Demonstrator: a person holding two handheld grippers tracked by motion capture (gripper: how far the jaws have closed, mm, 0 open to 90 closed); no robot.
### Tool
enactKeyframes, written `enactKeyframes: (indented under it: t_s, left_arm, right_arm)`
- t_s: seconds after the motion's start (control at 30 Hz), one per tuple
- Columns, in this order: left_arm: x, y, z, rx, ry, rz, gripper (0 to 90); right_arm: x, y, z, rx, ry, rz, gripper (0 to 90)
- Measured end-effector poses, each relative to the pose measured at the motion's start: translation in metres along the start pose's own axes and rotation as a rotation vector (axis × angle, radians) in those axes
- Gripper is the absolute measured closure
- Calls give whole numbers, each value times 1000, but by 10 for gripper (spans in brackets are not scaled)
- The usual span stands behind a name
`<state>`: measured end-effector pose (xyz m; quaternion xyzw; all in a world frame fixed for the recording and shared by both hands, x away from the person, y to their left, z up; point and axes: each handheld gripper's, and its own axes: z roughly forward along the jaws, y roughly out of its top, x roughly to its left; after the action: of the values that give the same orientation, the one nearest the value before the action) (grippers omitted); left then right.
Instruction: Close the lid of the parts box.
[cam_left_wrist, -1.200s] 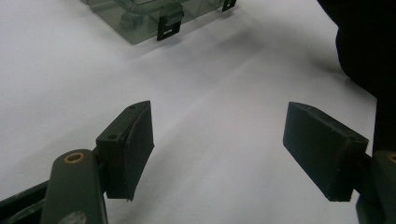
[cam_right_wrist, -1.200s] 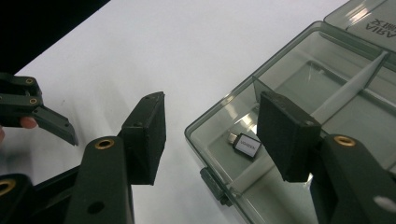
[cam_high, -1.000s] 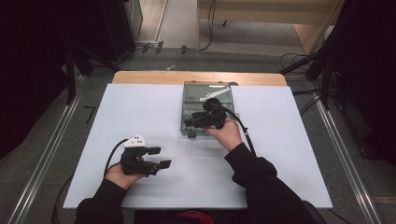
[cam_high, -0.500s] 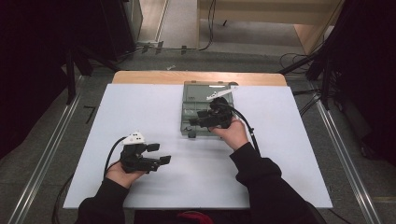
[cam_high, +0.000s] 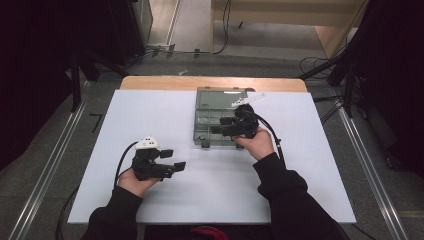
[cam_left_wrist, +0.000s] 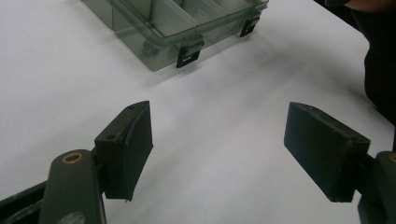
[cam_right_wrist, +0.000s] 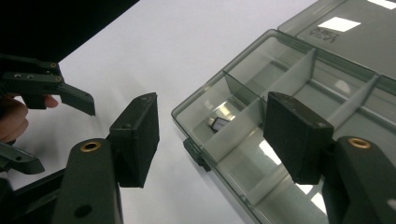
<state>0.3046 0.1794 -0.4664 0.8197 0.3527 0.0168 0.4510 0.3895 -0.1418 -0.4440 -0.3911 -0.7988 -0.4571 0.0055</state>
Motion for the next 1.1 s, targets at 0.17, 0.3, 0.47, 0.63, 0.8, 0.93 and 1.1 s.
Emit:
enactKeyframes:
  t_s: [0.17,0.3,0.47,0.63,0.8,0.93,1.1]
  left_arm:
    - [2,4,5,11,13,-11,237]
    - [2,10,8,5,15,-9,237]
    - [3,16,15,3,37,-12,237]
    - [7,20,19,1,33,-13,237]
    - [10,24,22,-8,35,-21,238]
    - [12,29,26,-18,41,-25,238]
    - [14,38,31,-35,44,-24,238]
  right_arm:
    - [-4,-4,-6,-4,-12,16,333]
    - [-6,-7,-9,7,-26,15,303]
    - [-9,-10,-15,1,-37,31,301]
    - [-14,-12,-23,-18,-50,39,302]
    - [-17,-14,-26,-19,-76,42,302]
    - [-19,-15,-29,-21,-95,47,302]
    - [-25,-16,-31,-19,-111,60,302]
